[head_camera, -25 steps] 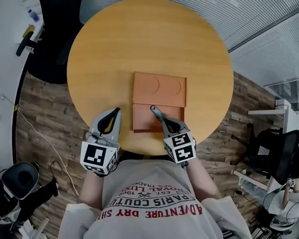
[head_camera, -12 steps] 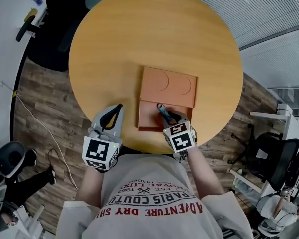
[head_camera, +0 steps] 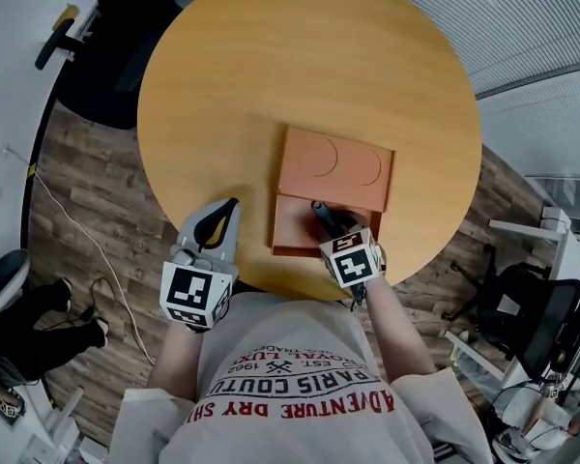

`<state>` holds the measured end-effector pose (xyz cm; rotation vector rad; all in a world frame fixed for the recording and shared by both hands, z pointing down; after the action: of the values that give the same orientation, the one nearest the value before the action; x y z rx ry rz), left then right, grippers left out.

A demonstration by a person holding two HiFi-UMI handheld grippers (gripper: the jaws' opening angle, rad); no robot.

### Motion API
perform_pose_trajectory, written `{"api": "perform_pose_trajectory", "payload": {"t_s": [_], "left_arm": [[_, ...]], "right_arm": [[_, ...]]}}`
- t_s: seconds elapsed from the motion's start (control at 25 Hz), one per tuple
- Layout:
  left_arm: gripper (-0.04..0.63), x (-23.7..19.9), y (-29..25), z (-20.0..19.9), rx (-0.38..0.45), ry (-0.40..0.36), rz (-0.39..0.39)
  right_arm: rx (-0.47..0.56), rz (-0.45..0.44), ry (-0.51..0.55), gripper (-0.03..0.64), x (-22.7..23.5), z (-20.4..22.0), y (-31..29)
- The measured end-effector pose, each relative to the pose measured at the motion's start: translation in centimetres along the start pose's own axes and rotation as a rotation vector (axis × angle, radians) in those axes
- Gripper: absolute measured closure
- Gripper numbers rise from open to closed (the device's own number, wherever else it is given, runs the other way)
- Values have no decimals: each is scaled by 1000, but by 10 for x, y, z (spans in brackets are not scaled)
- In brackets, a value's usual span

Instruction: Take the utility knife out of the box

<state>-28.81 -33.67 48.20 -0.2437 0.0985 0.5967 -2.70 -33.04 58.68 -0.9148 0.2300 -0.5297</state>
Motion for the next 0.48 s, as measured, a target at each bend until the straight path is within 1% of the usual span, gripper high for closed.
{"api": "perform_pose_trajectory", "payload": {"t_s": [0.28, 0.48], "left_arm": [[600, 4, 1, 3, -12, 4, 4], [600, 4, 3, 3, -11, 2, -1]], "right_arm": [[-34, -5, 17, 457, -1, 2, -7], [-45, -15, -14, 457, 2, 2, -7]]}}
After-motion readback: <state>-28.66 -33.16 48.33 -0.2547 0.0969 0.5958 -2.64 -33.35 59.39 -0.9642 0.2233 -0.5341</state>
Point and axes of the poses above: the fingertips, and each gripper's own axes: y backward along the fingers, x to its right, z out of its underside, the point moved 10 cm from there along y, backward along the fingers, and after that the axes turned 13 degrees about x, right-handed, at the moved point
